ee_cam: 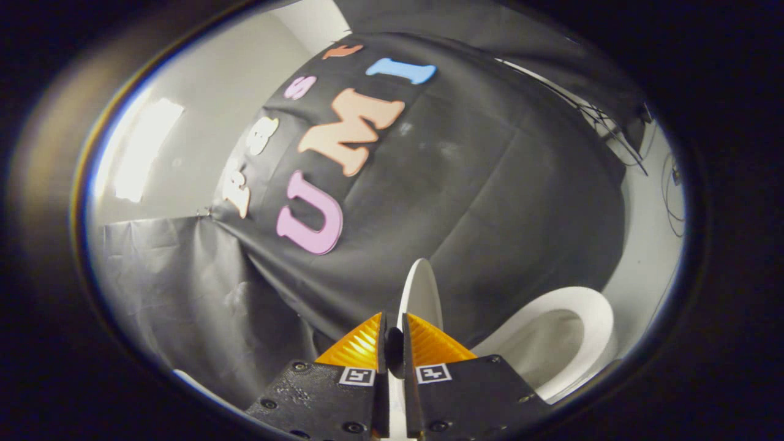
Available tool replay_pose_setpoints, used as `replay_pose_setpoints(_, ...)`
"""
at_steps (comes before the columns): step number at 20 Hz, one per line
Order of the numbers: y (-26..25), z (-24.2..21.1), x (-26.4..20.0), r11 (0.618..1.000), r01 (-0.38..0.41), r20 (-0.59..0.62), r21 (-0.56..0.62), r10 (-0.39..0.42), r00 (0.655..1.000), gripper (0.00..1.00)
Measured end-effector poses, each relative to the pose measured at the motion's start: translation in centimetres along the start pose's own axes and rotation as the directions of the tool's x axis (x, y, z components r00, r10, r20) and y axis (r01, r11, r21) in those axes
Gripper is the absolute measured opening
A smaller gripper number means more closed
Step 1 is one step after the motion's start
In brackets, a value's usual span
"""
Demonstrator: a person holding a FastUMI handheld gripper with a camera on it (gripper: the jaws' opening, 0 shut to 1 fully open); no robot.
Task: Open the toilet lid.
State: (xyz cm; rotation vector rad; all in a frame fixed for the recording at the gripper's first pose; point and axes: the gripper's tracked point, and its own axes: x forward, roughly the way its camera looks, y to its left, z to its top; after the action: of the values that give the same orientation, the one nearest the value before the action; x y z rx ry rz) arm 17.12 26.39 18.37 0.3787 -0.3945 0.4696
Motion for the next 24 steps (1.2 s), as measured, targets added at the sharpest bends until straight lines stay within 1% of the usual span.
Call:
replay_pose_setpoints(2,2.1,-0.3,0.8,0.999,-0.013,-0.004,-0.052,0.013,1.0,0.1)
replay_pose_setpoints(6,5.6,-1.1,2.2,0.991,-0.058,-0.052,-0.121,0.052,0.997,0.1)
replay_pose_setpoints(10,9.7,-3.4,2.9,0.969,-0.106,-0.133,-0.221,0.077,0.988,0.1)
replay_pose_setpoints(14,13.7,-5.1,4.8,0.938,-0.158,-0.209,-0.307,0.096,0.973,0.1)
replay_pose_setpoints(19,17.5,-9.2,6.0,0.885,-0.244,-0.309,-0.396,0.121,0.943,0.1)
replay_pose_setpoints(24,20.7,-12.4,7.6,0.842,-0.309,-0.388,-0.442,0.131,0.912,0.1)
